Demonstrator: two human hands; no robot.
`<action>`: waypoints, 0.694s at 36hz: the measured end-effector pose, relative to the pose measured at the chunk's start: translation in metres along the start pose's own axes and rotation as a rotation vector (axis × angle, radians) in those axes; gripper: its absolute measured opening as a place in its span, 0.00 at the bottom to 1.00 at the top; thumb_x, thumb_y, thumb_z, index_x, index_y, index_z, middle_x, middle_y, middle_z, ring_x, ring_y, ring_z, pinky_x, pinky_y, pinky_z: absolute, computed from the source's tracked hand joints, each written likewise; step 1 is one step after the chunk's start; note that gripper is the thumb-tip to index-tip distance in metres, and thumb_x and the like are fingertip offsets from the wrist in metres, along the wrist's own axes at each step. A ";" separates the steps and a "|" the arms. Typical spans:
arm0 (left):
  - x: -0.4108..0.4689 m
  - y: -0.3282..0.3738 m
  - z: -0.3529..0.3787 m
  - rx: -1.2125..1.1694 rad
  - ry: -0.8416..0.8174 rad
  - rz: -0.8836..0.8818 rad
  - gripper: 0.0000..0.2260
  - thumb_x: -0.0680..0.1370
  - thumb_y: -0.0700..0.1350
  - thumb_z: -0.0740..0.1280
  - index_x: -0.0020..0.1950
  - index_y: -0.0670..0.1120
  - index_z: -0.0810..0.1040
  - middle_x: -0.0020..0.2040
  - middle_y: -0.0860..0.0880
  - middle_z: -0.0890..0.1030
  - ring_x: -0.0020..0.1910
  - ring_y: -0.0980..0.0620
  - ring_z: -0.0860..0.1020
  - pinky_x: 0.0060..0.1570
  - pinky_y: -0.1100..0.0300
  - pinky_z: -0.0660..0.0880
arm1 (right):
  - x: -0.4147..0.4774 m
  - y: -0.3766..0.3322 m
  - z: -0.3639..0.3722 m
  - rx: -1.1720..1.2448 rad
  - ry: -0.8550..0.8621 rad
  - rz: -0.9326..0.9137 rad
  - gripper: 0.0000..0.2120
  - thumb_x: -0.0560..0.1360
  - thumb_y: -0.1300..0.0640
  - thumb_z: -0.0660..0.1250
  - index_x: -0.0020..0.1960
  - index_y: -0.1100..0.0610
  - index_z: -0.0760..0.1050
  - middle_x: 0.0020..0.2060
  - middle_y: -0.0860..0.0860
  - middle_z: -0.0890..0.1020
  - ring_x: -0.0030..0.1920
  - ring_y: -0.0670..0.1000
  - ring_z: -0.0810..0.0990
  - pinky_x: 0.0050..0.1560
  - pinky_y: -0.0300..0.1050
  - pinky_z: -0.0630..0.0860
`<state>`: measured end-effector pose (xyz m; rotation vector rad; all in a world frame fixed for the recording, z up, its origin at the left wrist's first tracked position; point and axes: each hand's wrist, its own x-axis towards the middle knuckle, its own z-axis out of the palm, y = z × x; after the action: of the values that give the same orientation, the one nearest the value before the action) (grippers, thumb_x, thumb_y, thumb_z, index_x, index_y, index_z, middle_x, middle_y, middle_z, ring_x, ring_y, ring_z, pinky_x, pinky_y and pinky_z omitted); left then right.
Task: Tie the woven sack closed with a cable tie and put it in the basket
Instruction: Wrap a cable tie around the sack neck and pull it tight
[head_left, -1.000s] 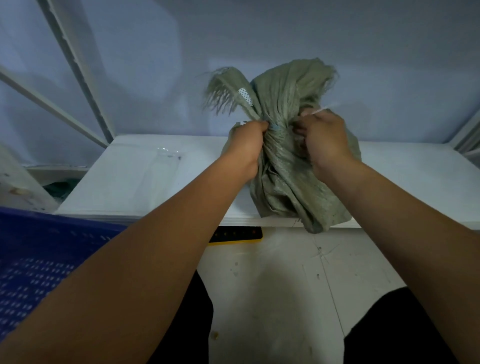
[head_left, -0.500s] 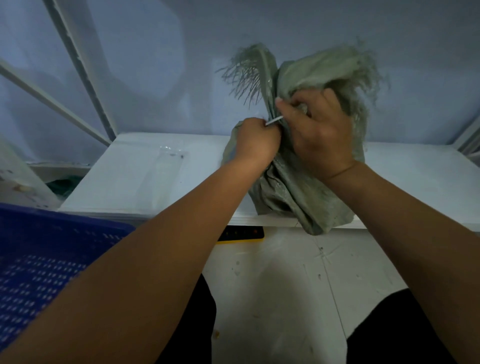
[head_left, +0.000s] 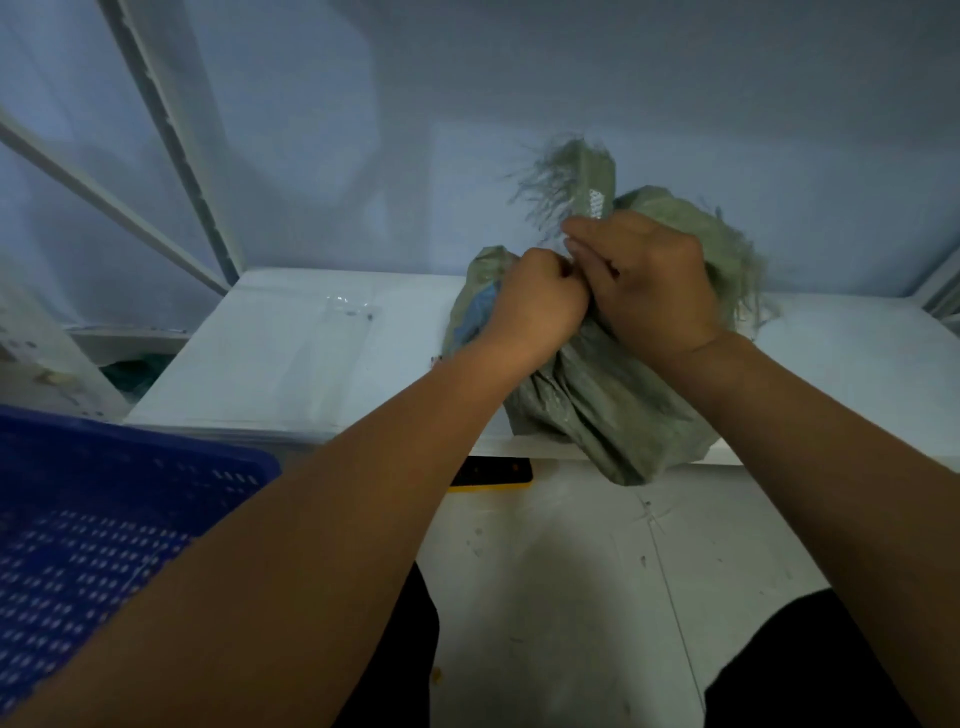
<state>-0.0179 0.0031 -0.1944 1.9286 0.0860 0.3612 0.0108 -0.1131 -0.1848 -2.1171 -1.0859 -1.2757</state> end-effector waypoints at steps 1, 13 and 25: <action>-0.002 0.001 0.000 0.000 0.003 0.002 0.14 0.76 0.35 0.60 0.30 0.43 0.68 0.26 0.47 0.68 0.23 0.58 0.65 0.22 0.67 0.59 | 0.000 0.001 0.000 0.007 0.005 0.028 0.10 0.77 0.66 0.69 0.57 0.65 0.84 0.42 0.62 0.86 0.39 0.61 0.85 0.40 0.52 0.83; 0.012 -0.008 -0.002 -0.072 0.015 -0.047 0.23 0.82 0.44 0.60 0.27 0.47 0.64 0.26 0.49 0.68 0.26 0.54 0.67 0.31 0.60 0.63 | -0.002 0.009 -0.005 0.067 -0.121 0.080 0.07 0.75 0.68 0.69 0.50 0.65 0.85 0.38 0.61 0.85 0.40 0.61 0.83 0.42 0.53 0.81; 0.013 -0.011 -0.004 0.055 -0.006 0.016 0.16 0.80 0.39 0.58 0.33 0.40 0.72 0.31 0.45 0.74 0.34 0.50 0.72 0.36 0.55 0.68 | -0.002 0.008 -0.005 0.101 -0.125 0.060 0.06 0.76 0.66 0.71 0.51 0.63 0.86 0.38 0.60 0.84 0.38 0.59 0.82 0.39 0.53 0.80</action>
<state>-0.0052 0.0139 -0.2009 1.9858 0.0777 0.3673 0.0136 -0.1222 -0.1838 -2.1600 -1.1050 -1.0510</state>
